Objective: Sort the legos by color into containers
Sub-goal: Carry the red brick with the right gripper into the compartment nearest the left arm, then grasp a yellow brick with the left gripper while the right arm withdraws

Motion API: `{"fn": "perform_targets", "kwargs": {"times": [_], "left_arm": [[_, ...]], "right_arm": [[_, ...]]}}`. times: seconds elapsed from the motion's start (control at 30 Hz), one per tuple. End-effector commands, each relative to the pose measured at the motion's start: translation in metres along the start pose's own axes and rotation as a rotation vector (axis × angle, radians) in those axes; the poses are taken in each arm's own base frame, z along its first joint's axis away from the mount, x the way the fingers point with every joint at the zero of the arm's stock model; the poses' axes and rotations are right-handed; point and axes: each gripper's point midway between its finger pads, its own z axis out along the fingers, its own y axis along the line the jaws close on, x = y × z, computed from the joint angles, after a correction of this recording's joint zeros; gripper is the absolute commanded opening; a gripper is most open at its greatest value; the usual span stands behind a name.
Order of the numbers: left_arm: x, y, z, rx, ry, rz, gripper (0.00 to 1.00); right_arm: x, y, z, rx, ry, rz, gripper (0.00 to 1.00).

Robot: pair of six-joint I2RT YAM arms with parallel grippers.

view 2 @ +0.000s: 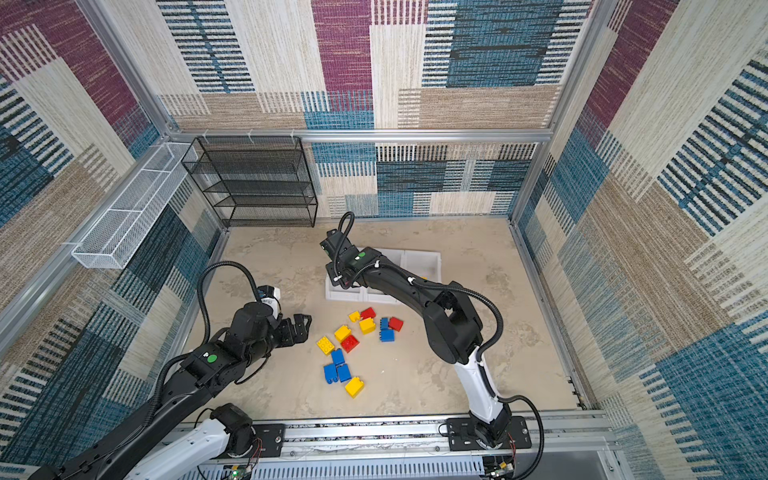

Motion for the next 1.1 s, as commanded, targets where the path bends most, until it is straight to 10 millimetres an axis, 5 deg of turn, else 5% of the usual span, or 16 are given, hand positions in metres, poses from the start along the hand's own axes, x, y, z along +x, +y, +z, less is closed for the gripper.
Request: {"fn": "perform_targets", "kwargs": {"times": [0.0,0.13,0.3,0.53,0.83,1.07], "left_arm": [[0.011,-0.001,0.003,0.016,0.042,-0.053,0.97],[0.016,-0.001,0.005,0.020,0.059,-0.063,0.97],[0.023,0.000,0.009,0.023,0.087,-0.075,0.96],[0.027,-0.002,0.012,0.032,0.109,-0.080,0.95],[0.048,-0.002,0.024,0.030,0.199,-0.116,0.94],[0.076,-0.005,0.043,0.026,0.328,-0.187,0.92]], "right_arm": [[-0.004,-0.004,0.010,-0.005,0.010,-0.012,0.38],[-0.005,-0.007,0.017,-0.010,0.014,0.001,0.42],[-0.006,-0.007,0.016,-0.009,0.012,0.003,0.61],[-0.012,-0.009,0.000,-0.015,-0.010,0.014,0.66],[-0.013,-0.011,-0.037,-0.051,-0.051,0.059,0.66],[0.022,-0.025,-0.076,-0.064,-0.054,0.119,0.67]]}}
